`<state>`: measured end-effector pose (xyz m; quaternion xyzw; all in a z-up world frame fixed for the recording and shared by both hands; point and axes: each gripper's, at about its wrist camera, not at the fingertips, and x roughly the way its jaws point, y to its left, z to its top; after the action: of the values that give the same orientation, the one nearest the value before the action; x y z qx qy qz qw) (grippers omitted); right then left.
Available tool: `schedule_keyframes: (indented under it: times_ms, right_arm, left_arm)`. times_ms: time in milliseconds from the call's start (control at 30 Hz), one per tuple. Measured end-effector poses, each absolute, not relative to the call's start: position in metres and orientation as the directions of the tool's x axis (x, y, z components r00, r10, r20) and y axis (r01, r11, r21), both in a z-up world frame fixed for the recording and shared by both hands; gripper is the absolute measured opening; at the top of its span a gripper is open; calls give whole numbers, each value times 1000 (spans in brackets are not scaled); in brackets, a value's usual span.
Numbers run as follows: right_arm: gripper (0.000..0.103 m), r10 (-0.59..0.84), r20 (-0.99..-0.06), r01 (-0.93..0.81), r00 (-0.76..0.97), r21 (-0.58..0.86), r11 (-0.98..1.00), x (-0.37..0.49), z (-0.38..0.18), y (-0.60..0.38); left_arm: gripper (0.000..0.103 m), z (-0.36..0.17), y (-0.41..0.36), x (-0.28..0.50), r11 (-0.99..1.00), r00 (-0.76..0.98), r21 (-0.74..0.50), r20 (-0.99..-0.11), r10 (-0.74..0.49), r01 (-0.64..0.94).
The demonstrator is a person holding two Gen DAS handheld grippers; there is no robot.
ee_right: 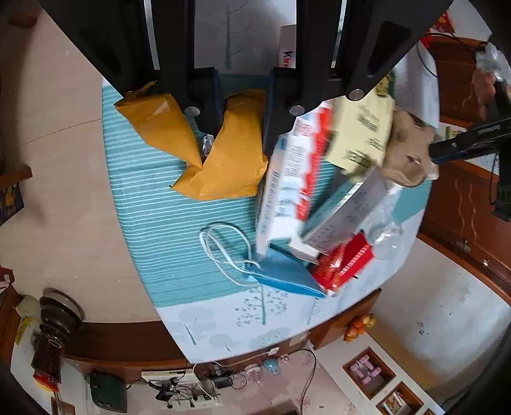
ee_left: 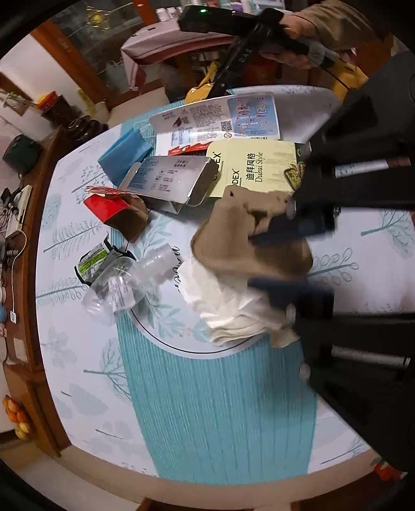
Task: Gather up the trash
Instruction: 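Grasp the brown pulp tray with left tool while right tool grasps the yellow bag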
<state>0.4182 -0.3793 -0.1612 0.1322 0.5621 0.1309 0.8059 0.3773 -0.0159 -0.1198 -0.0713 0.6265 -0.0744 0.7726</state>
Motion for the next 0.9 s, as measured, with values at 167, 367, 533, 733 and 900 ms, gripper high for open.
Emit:
schedule_keyframes:
  times_ms: [167,367,533,733,900]
  right_arm:
    - [19,405,-848,-76,342,405,911,403,-142,-379]
    - [19,425,-842,-91,334,420,903,394,-136,-375]
    - [19,423,-851,-82,312,419,904,390,-143,-370]
    - [19,425,-853,-58,304,428,902,388,-153,-372]
    - [19,418,-856,-62,305,420,905,388,-153,-371]
  left_arm:
    - [13,-119,-11,369,962,195,-273,-944,-267,-5]
    - [13,-125,-18,368,939,162,-344,-927,-338,-7]
    - [40,-130,-29,365,894,132,-448,-887,-443,-9]
    - [68,-134,-43,361,895,168,-446,-883,-438,-14]
    - [71,-142,-38,362,900,169,-427,-897,-408,-93]
